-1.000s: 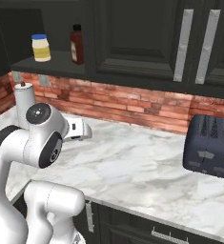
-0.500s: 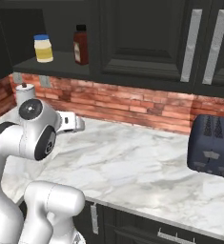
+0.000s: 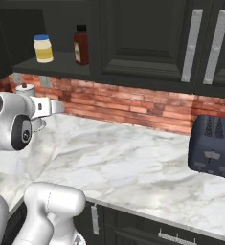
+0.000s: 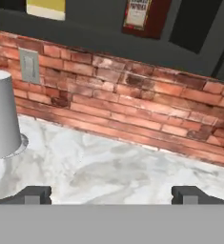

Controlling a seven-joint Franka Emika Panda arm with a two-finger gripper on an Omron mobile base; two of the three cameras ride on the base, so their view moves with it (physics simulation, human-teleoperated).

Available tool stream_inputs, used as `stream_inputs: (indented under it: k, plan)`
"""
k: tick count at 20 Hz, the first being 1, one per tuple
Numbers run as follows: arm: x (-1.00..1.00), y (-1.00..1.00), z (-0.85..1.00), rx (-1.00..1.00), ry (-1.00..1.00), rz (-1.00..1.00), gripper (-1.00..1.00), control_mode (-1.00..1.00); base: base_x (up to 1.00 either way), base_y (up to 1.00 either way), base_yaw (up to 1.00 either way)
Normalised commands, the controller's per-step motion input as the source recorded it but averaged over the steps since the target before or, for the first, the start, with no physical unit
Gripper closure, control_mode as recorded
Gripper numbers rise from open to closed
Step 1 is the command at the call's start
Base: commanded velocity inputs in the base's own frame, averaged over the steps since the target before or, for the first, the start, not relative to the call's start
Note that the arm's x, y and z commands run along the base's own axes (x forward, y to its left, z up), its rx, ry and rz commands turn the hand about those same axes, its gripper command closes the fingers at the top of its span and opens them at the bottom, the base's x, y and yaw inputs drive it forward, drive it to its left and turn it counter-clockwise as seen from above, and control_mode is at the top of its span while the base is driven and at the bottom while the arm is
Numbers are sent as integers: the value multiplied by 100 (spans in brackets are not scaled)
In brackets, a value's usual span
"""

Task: Collect the paprika, mayonnaise, and shaker from the cabinet and place them next to the stove.

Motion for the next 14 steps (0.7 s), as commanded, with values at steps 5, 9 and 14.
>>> stream_inputs:
  k: [5, 9, 14]
  plan:
    - [0, 26, 63, 2, -33, -9, -100, -100, 0, 0, 0]
    - [6, 18, 84, 8, -20, -4, -100, -100, 0, 0, 0]
    - [27, 1, 97, 13, -2, -1, -100, -100, 0, 0, 0]
